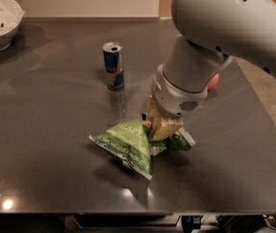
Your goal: Pick green jalapeno chip bag
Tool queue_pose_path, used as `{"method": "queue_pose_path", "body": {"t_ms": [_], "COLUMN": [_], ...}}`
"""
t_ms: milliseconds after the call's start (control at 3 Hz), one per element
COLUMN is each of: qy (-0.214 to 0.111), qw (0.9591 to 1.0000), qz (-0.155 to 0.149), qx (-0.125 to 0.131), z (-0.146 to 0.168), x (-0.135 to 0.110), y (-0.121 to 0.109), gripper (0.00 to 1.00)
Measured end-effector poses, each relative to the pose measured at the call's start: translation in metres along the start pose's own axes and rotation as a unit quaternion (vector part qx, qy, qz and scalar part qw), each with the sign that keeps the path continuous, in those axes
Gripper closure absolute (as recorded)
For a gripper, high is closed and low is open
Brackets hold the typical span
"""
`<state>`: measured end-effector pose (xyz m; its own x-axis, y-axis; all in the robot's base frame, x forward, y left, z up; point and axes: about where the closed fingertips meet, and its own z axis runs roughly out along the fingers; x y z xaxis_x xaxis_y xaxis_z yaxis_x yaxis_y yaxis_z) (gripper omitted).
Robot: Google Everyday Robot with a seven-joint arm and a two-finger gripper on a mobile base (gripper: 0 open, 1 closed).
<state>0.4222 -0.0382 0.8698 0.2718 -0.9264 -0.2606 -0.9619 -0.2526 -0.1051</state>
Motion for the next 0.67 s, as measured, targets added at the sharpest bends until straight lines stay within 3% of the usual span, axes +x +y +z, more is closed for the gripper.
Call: {"method": "queue_pose_path", "body": {"t_ms": [667], "qy": [-0.024], "qw": [0.9996], "qz": [-0.009], "qx": [0.009], "z": [-0.067], "x": [0.001], "y": [-0.012], "gripper": [1.0]}}
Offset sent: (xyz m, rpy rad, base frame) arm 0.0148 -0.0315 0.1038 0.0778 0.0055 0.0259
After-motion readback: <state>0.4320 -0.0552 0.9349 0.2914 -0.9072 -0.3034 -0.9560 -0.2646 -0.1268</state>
